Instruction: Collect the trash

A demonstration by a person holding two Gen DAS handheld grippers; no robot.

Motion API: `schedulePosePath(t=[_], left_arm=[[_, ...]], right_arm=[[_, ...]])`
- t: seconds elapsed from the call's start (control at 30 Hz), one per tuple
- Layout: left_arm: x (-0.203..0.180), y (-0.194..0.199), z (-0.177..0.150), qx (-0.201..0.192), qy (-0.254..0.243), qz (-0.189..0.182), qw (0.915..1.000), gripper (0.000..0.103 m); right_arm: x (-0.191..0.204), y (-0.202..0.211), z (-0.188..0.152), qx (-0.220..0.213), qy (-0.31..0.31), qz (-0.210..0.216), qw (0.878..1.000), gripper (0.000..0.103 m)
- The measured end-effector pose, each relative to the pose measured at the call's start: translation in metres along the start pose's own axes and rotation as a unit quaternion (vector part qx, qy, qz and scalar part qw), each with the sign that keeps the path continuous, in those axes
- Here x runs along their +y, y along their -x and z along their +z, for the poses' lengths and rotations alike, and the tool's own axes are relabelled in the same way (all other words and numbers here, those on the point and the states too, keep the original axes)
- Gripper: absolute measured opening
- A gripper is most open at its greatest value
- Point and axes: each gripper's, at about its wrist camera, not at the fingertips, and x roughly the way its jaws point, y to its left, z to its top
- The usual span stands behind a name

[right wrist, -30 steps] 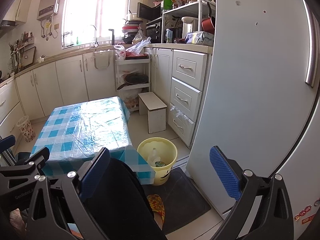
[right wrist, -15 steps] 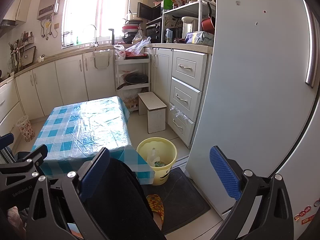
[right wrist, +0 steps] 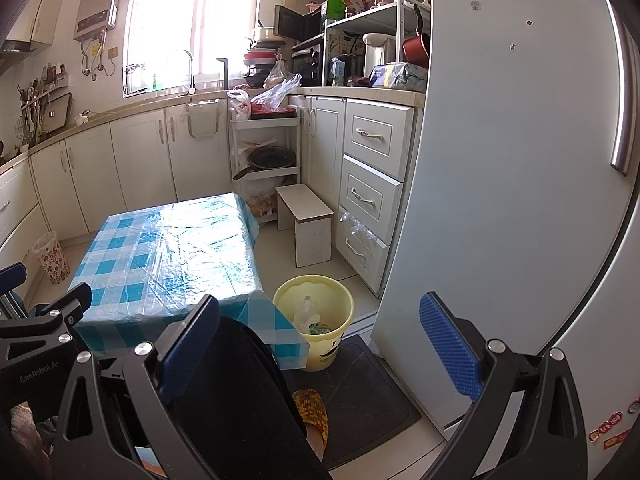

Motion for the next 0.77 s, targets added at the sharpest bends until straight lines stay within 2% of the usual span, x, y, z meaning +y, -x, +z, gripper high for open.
schedulePosePath(t=[0.17, 0.33, 0.43, 0.77], left_arm=[[-0.001, 0.000, 0.001, 0.002, -0.001, -0.002, 1.0000, 0.095], [-0.001, 0.000, -0.001, 0.002, 0.004, -0.021, 0.9998, 0.095], [-0.002, 0.004, -0.002, -0.010, 0.000, -0.004, 0.9999, 0.095], [0.004, -0.008, -0.003, 0.023, 0.012, -0.028, 0.9993, 0.095]], right_arm=[[0.000, 0.000, 0.000, 0.000, 0.000, 0.000, 1.000, 0.096], [-0.001, -0.001, -0.001, 0.001, 0.000, 0.000, 1.000, 0.096], [-0.002, -0.001, 0.000, -0.001, -0.002, 0.000, 1.000, 0.096], [-0.003, -0.001, 0.001, -0.005, -0.004, -0.001, 1.000, 0.096]])
